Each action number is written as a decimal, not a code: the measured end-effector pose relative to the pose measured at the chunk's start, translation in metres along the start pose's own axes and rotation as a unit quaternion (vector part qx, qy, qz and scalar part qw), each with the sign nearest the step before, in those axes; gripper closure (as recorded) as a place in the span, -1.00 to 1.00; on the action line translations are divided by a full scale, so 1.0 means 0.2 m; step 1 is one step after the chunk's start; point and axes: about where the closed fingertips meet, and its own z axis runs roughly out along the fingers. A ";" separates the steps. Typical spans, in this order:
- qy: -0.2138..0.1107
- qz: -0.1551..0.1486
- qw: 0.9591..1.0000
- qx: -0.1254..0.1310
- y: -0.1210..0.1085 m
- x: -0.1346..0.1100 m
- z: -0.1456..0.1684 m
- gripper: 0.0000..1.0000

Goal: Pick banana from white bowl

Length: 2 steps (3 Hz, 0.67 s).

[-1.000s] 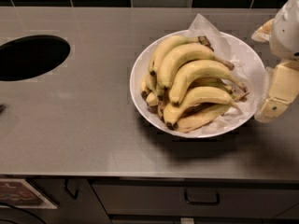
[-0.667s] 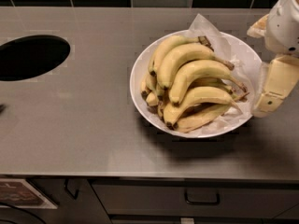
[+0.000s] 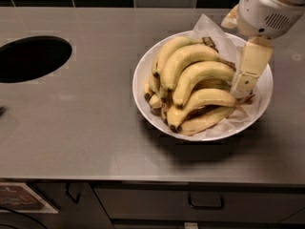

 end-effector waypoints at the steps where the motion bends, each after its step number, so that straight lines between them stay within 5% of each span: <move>1: -0.016 -0.039 0.999 -0.021 -0.07 -0.13 0.04 -1.00; 2: -0.035 -0.082 0.995 -0.035 -0.08 -0.27 0.03 -0.82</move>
Offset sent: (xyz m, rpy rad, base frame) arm 0.0086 0.0753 0.0172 0.0292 0.1109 0.3152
